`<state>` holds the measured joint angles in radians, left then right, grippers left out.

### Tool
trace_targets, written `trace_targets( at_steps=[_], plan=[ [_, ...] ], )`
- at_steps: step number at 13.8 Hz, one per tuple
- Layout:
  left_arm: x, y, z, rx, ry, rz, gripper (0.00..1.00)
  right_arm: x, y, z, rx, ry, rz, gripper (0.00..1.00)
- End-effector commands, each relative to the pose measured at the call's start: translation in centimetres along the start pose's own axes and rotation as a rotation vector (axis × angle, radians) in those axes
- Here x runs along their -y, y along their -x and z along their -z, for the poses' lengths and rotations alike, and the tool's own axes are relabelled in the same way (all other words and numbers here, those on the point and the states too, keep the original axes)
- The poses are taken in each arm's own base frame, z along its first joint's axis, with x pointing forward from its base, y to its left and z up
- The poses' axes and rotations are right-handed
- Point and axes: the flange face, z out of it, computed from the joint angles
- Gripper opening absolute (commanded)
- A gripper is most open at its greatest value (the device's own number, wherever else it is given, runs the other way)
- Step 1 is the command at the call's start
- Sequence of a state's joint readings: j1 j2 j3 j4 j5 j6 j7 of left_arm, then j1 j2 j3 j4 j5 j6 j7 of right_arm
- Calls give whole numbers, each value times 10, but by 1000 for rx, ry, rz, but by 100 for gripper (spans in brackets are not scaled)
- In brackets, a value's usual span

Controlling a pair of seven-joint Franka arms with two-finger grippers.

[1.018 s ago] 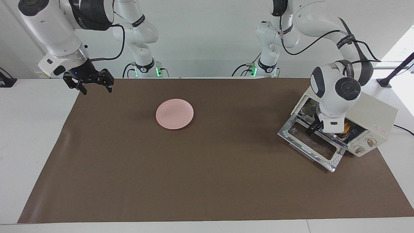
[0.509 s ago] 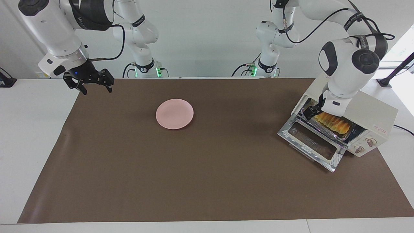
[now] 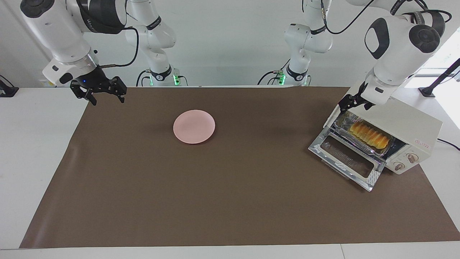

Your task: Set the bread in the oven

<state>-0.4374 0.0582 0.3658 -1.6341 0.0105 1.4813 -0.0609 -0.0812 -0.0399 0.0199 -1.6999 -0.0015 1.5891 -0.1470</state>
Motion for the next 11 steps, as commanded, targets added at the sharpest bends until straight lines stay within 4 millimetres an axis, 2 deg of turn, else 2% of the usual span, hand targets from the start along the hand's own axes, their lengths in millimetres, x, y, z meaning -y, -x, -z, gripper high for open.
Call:
trace_targets(
  at_steps=[1, 4, 5, 7, 11],
  plan=[
    [-5, 29, 10, 38, 27, -40, 100, -1, 7, 1, 7, 17, 10, 100],
    [-19, 35, 12, 42, 20, -64, 100, -1, 7, 1, 7, 17, 10, 100],
    [-18, 37, 15, 37, 21, -65, 100, -1, 7, 1, 7, 17, 10, 100],
    [-1, 44, 24, 18, 30, -38, 100, -1, 7, 1, 7, 17, 10, 100],
    [-9, 38, 25, -19, 30, -49, 100, -1, 7, 1, 7, 17, 10, 100]
  ],
)
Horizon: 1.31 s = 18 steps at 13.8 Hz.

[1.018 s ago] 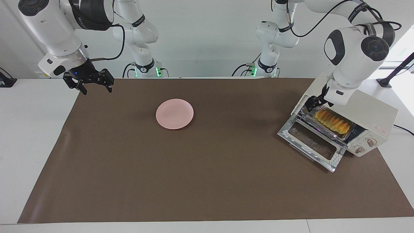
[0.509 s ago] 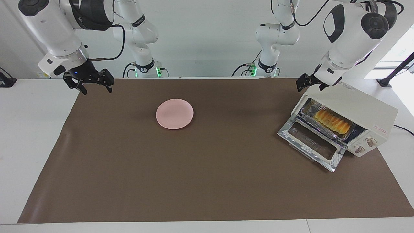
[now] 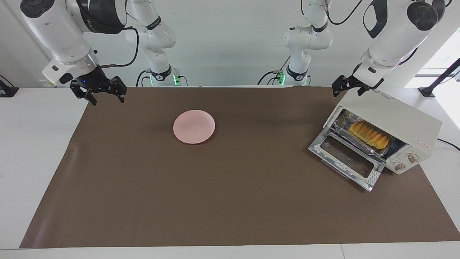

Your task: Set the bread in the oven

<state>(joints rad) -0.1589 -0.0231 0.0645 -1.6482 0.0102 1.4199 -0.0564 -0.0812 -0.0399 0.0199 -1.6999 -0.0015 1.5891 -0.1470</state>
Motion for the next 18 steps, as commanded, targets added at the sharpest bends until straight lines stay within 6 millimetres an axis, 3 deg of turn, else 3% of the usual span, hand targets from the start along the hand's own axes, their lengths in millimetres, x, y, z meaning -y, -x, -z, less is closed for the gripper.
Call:
trace_targets(
  at_steps=[1, 4, 10, 18],
  plan=[
    [-8, 4, 0, -16, 10, -23, 100, -1, 7, 1, 8, 16, 10, 100],
    [-21, 5, -3, -9, 4, -44, 100, -1, 7, 1, 8, 16, 10, 100],
    [-27, 4, 1, -21, 2, -59, 100, -1, 7, 1, 7, 17, 10, 100],
    [-22, -8, 10, -128, 13, -52, 100, -1, 7, 1, 7, 17, 10, 100]
  ],
)
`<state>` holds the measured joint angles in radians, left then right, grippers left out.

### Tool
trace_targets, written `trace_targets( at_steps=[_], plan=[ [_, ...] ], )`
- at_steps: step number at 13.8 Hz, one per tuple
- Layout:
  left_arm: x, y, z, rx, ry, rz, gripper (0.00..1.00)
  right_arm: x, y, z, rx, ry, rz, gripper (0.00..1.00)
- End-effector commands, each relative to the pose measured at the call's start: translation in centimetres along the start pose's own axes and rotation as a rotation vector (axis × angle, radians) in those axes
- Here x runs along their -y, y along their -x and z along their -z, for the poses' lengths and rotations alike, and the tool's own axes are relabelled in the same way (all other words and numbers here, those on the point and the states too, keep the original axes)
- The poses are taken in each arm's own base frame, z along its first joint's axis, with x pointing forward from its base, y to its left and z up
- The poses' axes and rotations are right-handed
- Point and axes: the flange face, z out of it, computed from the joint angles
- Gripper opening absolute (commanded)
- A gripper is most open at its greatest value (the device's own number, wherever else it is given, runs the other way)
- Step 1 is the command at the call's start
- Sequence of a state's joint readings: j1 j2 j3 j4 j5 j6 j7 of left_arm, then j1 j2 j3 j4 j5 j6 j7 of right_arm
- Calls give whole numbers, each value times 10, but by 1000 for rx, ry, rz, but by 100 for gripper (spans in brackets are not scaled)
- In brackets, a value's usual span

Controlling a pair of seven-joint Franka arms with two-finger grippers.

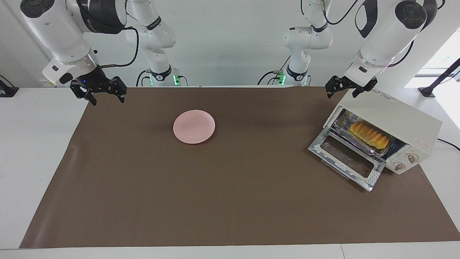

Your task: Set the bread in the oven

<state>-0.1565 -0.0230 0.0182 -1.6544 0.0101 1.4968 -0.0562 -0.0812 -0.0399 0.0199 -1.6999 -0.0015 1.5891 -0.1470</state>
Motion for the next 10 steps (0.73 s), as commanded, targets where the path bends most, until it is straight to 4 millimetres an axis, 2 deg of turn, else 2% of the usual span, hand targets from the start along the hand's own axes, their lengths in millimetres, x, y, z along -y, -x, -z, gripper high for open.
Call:
trace_targets(
  at_steps=[1, 10],
  plan=[
    [2, -4, 5, -74, 24, -8, 100, -1, 7, 1, 8, 16, 10, 100],
    [1, -8, 6, -98, 34, -7, 100, -1, 7, 1, 8, 16, 10, 100]
  ],
)
